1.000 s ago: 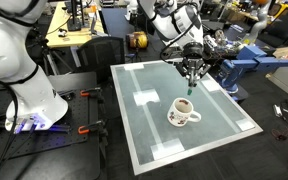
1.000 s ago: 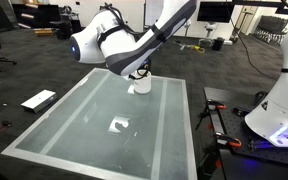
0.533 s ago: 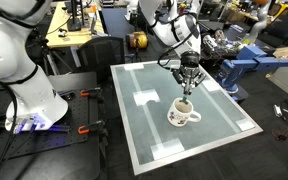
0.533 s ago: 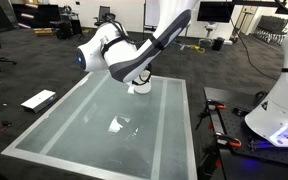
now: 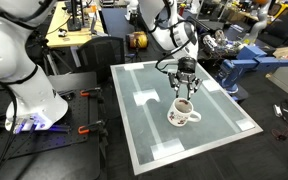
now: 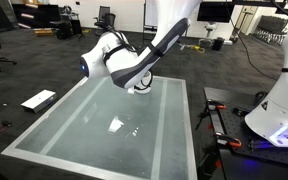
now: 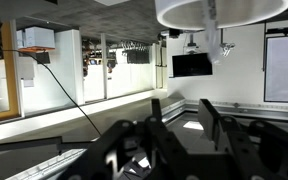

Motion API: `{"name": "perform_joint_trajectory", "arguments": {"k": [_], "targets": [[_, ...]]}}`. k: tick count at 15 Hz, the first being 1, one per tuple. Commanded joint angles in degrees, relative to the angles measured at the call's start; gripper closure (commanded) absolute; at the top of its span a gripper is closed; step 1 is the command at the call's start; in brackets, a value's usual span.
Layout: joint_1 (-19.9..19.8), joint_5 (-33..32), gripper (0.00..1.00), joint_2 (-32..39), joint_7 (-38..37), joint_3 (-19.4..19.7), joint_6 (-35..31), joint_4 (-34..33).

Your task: Put the green marker in the mug

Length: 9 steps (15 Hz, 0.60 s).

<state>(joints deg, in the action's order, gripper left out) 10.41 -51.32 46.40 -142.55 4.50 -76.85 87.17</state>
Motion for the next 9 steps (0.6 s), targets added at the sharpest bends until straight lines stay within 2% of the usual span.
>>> {"name": "perform_joint_trajectory", "arguments": {"k": [1, 4, 9], "targets": [[-0.63, 1.10, 0.25, -0.26, -0.48, -0.80, 0.94, -0.76], [-0.48, 1.01, 0.01, -2.21, -1.79, -0.57, 0.95, 0.28], [-0.05, 0.45, 0.00, -6.90, -5.52, -0.40, 1.34, 1.56]]}}
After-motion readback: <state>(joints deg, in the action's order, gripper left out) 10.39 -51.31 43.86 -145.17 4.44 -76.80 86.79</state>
